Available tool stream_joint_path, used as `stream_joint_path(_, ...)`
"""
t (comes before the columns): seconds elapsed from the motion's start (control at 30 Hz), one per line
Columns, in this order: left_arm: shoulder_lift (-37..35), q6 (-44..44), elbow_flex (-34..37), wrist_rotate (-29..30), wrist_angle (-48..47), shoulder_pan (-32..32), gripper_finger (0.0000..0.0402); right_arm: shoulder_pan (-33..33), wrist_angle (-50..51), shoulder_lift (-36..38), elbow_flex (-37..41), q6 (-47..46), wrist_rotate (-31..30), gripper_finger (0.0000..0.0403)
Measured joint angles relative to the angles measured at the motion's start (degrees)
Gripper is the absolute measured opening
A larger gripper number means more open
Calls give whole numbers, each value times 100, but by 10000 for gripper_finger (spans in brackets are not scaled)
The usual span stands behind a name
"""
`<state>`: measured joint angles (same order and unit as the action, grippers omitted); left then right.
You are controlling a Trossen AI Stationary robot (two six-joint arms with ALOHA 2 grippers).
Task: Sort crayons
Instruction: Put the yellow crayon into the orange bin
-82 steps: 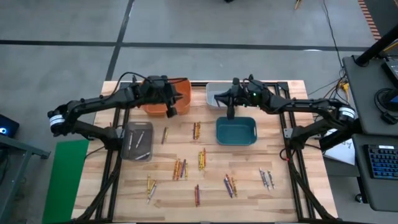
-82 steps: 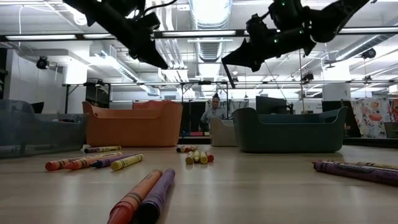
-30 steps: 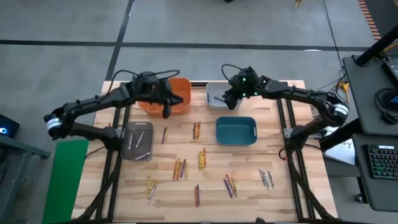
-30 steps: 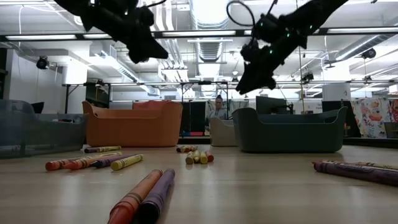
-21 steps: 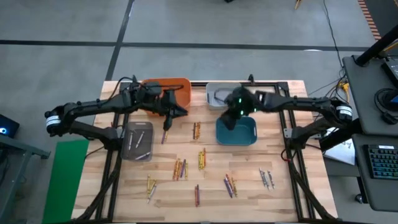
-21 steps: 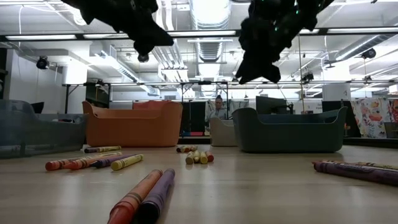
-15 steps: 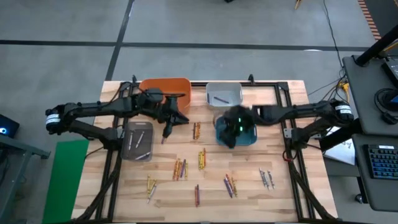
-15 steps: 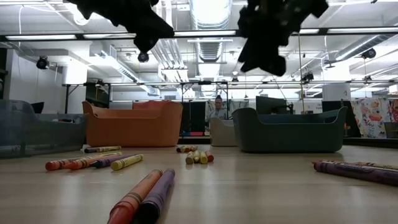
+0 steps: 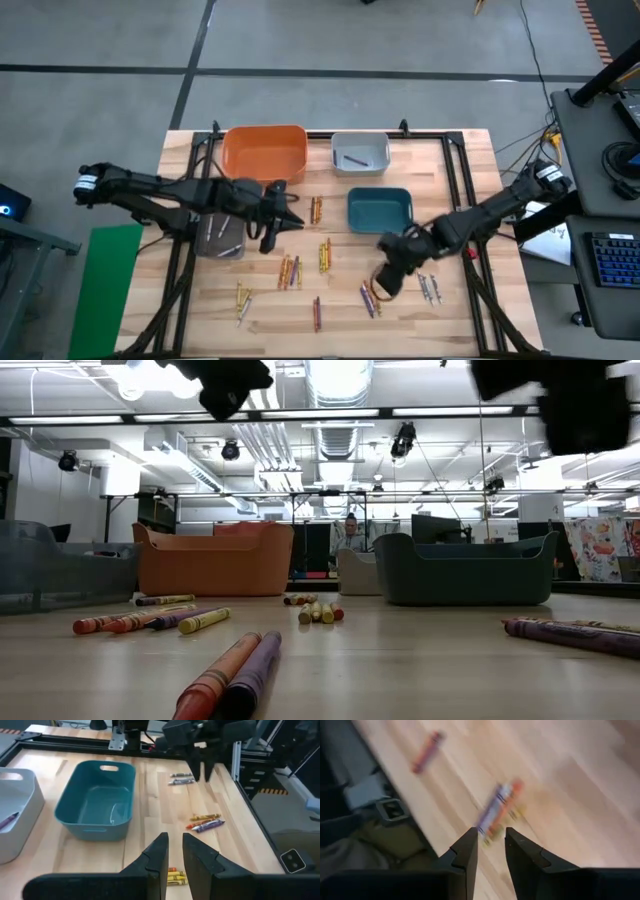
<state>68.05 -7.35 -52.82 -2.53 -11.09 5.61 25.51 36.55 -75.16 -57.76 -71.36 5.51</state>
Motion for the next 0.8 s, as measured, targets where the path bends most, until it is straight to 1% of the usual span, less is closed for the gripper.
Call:
stream_joint_path(0.1,0,-108,0,313,0,320,39,382,599,-72,1,-996,-62,82)
stream_joint_path(0.2,0,-209,0,407,-4,565,39,715,1129,-172,4,-1829,-58,82)
stream_joint_path(0.33,-5,-262,0,436,-4,739,39,996,1770,-376,7,-2598,249,80)
stream_joint_path(0.43,-11,-305,0,491,-44,786,39,1115,2204,-564,7,-2707,369,80)
stream_joint_path(0.6,-11,-472,2,497,-262,811,39,1209,2637,-798,7,-2354,360,87)
stream_joint_path(0.8,-12,-567,2,505,-470,811,39,1213,2715,-824,17,-2253,369,96)
